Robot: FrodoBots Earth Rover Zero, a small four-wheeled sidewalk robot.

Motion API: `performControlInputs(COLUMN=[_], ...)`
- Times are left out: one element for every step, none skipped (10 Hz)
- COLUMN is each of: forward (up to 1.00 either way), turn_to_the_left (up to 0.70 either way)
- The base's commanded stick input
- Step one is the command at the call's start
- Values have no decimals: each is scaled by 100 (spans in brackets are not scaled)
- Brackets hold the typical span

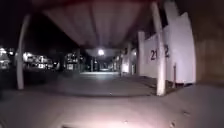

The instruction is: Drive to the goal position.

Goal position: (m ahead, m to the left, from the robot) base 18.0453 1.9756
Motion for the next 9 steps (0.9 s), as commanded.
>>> performControlInputs(forward=[100,100,100,100,100,100,100,100,100], turn_to_the_left=[-4,-4,-4,-4,-4,-4,-4,-4,-4])
